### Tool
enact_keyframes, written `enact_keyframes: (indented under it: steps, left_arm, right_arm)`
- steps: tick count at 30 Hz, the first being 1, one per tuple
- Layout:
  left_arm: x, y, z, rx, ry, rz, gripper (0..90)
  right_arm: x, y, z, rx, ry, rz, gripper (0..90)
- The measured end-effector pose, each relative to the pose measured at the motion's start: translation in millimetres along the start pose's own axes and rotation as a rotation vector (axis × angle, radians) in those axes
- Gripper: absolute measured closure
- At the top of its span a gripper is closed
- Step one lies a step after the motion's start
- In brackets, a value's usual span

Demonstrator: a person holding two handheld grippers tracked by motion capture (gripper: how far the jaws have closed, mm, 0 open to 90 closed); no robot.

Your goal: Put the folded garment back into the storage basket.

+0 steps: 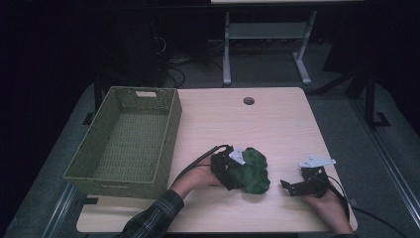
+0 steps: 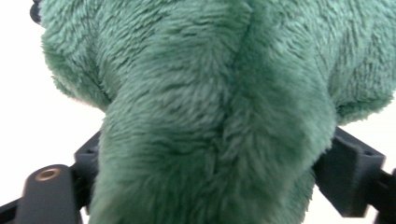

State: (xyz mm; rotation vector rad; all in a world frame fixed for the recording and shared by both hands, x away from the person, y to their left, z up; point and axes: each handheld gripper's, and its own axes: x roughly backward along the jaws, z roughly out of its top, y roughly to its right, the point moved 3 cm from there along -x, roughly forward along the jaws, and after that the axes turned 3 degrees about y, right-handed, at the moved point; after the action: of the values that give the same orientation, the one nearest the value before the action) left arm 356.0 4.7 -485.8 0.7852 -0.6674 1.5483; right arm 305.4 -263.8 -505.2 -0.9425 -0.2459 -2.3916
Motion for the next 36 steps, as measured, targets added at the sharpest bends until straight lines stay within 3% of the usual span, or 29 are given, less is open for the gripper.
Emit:
enact_keyframes:
  steps: [9,15,24,31,36]
  left_arm:
    - [4.2,-0.8,2.4,0.017,0.006,0.007,45.0]
    - [6.4,-1.6,2.9,0.051,0.0,-0.005,61.7]
    - [9.2,-0.9,2.8,0.088,0.003,0.018,70.1]
    - [18.3,-3.0,4.4,0.107,0.011,0.022,71.2]
    - [27.2,-3.8,7.1,0.149,0.032,0.011,71.4]
  right_arm:
    - [0.0,0.0,0.0,-0.001,0.0,-0.001,0.3]
    - [0.1,-0.1,-0.1,-0.001,0.0,0.0,0.3]
    - [0.0,0.0,0.1,-0.001,0.0,0.0,0.3]
    - [0.0,0.0,0.0,0.0,0.0,0.0,0.4]
    - [0.0,0.0,0.0,-0.001,0.0,0.0,0.3]
